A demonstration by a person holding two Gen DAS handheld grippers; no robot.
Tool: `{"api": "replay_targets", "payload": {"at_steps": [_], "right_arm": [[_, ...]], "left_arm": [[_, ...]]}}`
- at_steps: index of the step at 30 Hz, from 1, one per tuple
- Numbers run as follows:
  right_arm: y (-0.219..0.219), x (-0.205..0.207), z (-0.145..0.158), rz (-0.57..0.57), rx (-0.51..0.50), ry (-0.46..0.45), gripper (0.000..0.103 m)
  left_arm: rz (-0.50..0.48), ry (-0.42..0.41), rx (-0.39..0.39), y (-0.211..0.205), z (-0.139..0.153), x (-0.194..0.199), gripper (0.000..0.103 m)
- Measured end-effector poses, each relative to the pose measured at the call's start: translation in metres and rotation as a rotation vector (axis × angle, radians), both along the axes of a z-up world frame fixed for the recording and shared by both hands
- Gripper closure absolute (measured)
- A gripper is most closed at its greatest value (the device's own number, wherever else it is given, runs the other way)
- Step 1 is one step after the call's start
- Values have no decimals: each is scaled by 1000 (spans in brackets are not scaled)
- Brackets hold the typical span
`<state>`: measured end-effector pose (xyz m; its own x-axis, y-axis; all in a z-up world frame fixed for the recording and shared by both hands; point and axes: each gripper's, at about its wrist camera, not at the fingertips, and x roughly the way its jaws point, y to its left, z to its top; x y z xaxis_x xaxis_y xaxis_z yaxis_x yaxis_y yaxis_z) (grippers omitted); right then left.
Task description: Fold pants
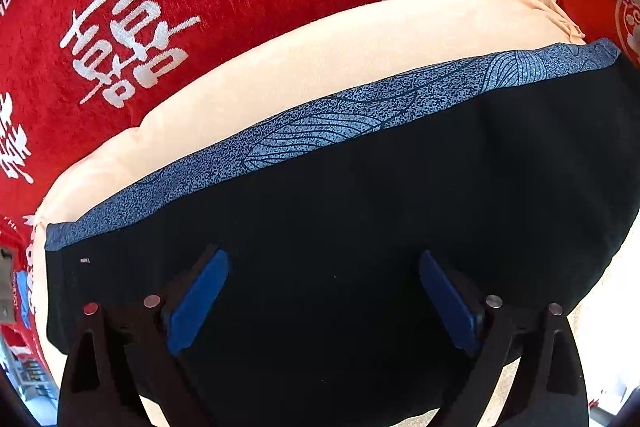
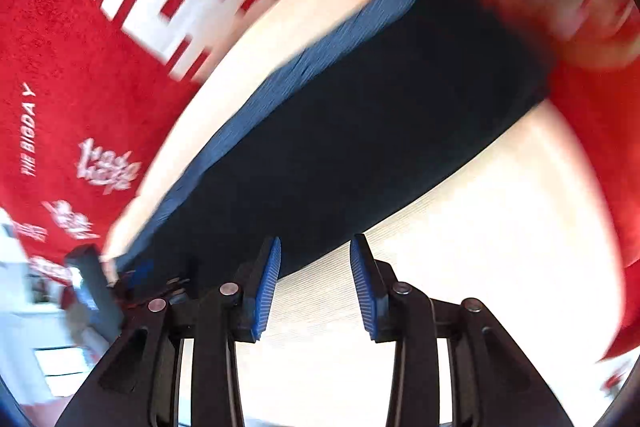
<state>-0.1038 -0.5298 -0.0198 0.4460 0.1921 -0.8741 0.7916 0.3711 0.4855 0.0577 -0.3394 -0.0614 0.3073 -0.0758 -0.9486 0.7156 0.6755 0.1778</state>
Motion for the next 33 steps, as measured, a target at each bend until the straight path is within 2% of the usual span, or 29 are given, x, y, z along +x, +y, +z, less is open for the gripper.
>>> {"api": "replay_targets", "payload": {"at_steps": [3, 4, 5, 9, 10, 11, 13, 15, 17, 19, 22, 23, 24, 26, 33], "right_arm": [[14, 11, -28, -55, 95, -21, 64], [14, 13, -34, -79, 117, -32, 71], [14, 11, -37, -104, 126, -37, 95], [15, 6, -45, -90, 131, -9, 95], [16, 7, -42, -70, 120, 10, 93], [16, 10, -36, -51, 98, 33, 86], [22, 14, -17, 7, 43, 51, 83], [33, 27, -2, 85, 0, 18, 83], [55, 51, 9, 186, -34, -28, 82], [75, 77, 8, 270, -50, -64, 79], [99, 105, -9, 354, -85, -32, 63], [107, 112, -23, 392, -97, 30, 62], [110, 115, -33, 410, -104, 61, 62], [113, 114, -27, 405, -135, 44, 62], [111, 76, -21, 359, -31, 84, 58]], "left_arm": [[-1, 6, -6, 2, 0, -1, 6], [-2, 8, -10, 4, 0, -2, 6], [-2, 15, -15, 6, 0, -3, 6], [-9, 44, -28, 16, 2, -9, 6], [-9, 61, -26, 18, 3, -8, 6], [-8, 78, -17, 21, 6, -6, 6], [18, 64, -14, 36, 15, -1, 6], [82, 51, -25, 62, 24, 10, 6], [131, 62, 9, 84, 19, 19, 6], [165, 71, 66, 104, 6, 22, 6], [167, 84, 8, 122, 2, 15, 5], [161, 77, 12, 122, 2, 13, 5], [160, 69, 18, 121, 3, 11, 5], [169, 69, 34, 120, 3, 12, 5], [191, 75, 46, 119, 4, 10, 5]]}}
